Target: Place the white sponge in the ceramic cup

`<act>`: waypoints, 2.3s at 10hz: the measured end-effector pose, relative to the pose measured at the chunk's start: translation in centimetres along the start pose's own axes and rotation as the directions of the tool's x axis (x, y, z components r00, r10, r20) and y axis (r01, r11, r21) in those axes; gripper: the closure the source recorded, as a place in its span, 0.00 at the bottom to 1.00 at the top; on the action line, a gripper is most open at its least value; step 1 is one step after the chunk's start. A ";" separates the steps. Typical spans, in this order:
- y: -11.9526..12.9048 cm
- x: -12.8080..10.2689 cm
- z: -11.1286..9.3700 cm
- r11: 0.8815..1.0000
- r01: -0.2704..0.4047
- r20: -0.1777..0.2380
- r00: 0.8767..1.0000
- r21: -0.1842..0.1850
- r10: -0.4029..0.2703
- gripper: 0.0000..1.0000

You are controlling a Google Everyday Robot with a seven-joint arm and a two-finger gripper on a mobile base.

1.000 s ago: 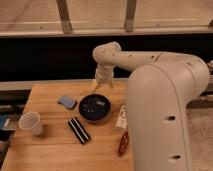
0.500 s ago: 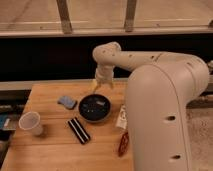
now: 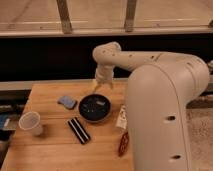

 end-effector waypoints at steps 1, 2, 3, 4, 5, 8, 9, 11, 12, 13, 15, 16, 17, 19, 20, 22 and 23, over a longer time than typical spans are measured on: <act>0.0 0.0 0.0 1.000 -0.001 0.001 1.000 -0.003 0.001 0.34; 0.1 0.0 0.0 1.000 0.006 0.005 1.000 -0.010 -0.006 0.34; 0.6 0.0 -0.4 0.999 0.035 0.030 0.999 -0.022 -0.035 0.34; 1.6 -0.3 -1.2 0.996 0.077 0.065 0.995 -0.037 -0.074 0.34; 3.1 -1.3 -2.2 0.991 0.128 0.092 0.988 -0.041 -0.124 0.34; 8.1 -4.7 -2.7 0.966 0.256 0.116 0.961 -0.037 -0.251 0.34; 9.2 -5.5 -2.7 0.956 0.290 0.114 0.952 -0.036 -0.285 0.34; 10.3 -6.4 -2.7 0.940 0.338 0.121 0.936 -0.039 -0.331 0.34; 10.5 -6.7 -2.7 0.935 0.353 0.132 0.929 -0.041 -0.345 0.34; 10.7 -6.9 -2.6 0.931 0.363 0.137 0.925 -0.041 -0.355 0.34; 11.9 -8.0 -1.4 0.919 0.390 0.132 0.915 -0.053 -0.381 0.34; 12.1 -8.2 -1.0 0.917 0.396 0.128 0.913 -0.059 -0.386 0.34; 12.3 -8.3 -0.4 0.910 0.409 0.122 0.908 -0.067 -0.400 0.34; 12.4 -8.4 -0.3 0.907 0.415 0.121 0.906 -0.070 -0.405 0.34; 12.3 -8.3 -0.3 0.908 0.414 0.121 0.907 -0.070 -0.404 0.34; 12.3 -8.3 -0.4 0.906 0.417 0.120 0.905 -0.073 -0.407 0.34; 12.2 -8.2 -0.1 0.906 0.417 0.107 0.907 -0.076 -0.408 0.34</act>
